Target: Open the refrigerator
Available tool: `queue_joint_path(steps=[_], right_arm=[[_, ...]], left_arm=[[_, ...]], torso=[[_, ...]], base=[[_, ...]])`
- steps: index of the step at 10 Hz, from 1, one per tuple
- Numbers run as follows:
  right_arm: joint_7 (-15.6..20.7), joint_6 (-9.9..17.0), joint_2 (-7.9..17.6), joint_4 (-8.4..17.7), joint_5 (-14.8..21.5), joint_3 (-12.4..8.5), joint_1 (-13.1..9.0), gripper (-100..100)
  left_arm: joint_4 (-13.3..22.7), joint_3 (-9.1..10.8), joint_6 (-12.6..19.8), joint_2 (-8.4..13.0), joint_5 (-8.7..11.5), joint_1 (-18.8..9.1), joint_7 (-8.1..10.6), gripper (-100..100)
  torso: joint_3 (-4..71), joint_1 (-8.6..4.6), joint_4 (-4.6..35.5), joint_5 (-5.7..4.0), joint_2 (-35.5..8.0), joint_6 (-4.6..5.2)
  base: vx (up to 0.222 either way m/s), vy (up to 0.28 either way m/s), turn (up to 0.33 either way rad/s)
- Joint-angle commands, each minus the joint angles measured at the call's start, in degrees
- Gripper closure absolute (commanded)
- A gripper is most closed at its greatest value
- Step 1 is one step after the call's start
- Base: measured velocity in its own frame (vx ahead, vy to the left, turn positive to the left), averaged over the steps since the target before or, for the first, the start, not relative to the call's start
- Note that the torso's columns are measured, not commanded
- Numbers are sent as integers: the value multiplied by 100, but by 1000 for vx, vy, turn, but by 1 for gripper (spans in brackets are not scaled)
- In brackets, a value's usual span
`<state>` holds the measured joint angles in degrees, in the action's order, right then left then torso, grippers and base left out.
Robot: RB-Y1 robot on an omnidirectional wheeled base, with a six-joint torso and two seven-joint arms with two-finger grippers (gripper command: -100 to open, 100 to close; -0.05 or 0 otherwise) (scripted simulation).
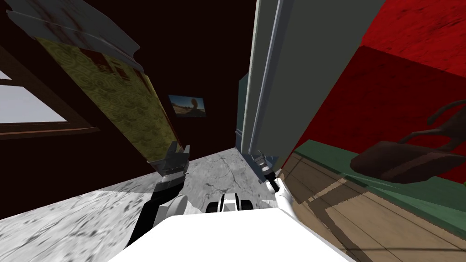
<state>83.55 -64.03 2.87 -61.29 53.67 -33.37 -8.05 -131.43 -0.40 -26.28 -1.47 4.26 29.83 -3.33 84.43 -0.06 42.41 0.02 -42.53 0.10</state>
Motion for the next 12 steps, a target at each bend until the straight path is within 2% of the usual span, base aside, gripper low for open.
queue_joint_path(steps=[1,3,4,6,7,8,10,12], right_arm=[[209,297,-94,331,148,146,-463,-100],[209,350,-94,331,148,146,-720,-100],[316,586,-207,478,303,299,-864,-100],[316,679,-207,478,303,299,-1144,-100],[316,679,-207,478,303,299,-1144,-100],[422,974,-319,626,458,452,-1288,-100],[422,1008,-319,626,458,452,-1567,-100],[422,1008,-319,626,458,452,-1567,-100]], left_arm=[[0,0,0,0,0,1,0,0],[0,0,0,0,0,0,0,0],[0,0,0,0,0,1,0,0],[0,0,0,0,0,0,0,0],[0,0,0,0,0,1,0,0],[0,-1,0,-1,0,2,0,0],[0,0,0,0,0,0,0,0],[0,-1,0,-1,0,1,0,0]], torso=[[8,12,12,11,12,4],[1,2,13,6,0,1],[4,17,35,18,4,1],[-16,10,37,12,-27,-4],[-19,24,61,23,-33,4],[-27,36,75,30,-47,9],[-44,14,68,14,-72,-9],[-50,50,114,35,-84,-5]], base=[[-120,-72,-82],[-91,-58,-12],[-79,-78,-83],[-83,-73,0],[-16,2,9],[-81,-59,-121],[-83,-62,-8],[-10,-2,4]])
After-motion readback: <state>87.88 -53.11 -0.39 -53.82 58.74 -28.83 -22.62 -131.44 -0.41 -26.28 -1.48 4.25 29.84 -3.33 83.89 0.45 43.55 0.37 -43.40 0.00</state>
